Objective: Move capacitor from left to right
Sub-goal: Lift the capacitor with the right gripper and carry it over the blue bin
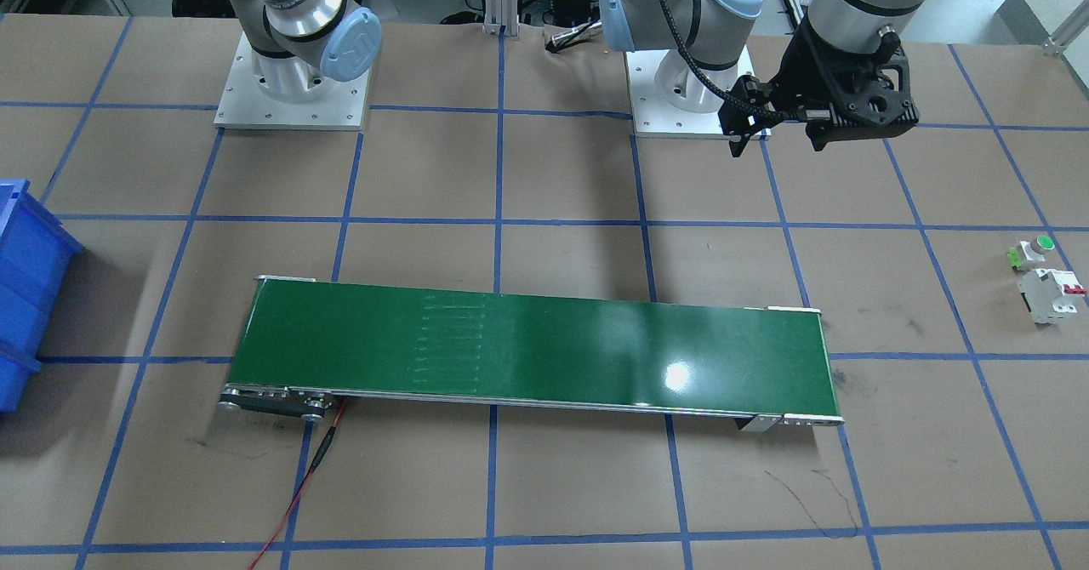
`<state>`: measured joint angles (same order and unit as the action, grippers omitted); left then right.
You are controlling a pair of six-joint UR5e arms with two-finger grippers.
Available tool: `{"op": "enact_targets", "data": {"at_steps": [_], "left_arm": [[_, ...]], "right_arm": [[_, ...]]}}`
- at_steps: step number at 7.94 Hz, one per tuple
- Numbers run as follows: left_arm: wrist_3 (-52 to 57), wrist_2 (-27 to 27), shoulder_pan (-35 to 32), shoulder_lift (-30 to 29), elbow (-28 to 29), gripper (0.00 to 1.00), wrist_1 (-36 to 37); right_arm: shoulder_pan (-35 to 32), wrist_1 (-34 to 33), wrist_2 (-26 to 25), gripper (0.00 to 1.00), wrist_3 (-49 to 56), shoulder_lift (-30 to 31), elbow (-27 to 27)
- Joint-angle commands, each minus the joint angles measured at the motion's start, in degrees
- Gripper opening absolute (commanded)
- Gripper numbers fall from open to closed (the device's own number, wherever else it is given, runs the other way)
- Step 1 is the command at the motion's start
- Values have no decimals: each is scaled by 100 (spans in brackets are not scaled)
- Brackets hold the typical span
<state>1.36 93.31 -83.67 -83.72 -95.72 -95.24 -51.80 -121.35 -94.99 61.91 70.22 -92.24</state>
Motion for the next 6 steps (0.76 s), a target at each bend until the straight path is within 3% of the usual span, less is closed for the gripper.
{"op": "enact_targets", "data": {"at_steps": [1, 2, 3, 4, 6], "left_arm": [[22, 38, 0, 4, -8, 100, -4], [23, 38, 0, 5, -17, 100, -12], [23, 47, 0, 13, -17, 100, -21], [31, 38, -9, 5, -34, 100, -21], [31, 29, -18, 13, 36, 100, 5]], "right_arm": [[407, -302, -80, 0, 331, -728, -84], [434, -293, 15, 39, 331, -712, -93], [434, -302, 94, 95, 348, -660, -84], [443, -267, 225, 100, 348, -502, -93], [294, 73, 270, 100, 313, 330, -84]]}}
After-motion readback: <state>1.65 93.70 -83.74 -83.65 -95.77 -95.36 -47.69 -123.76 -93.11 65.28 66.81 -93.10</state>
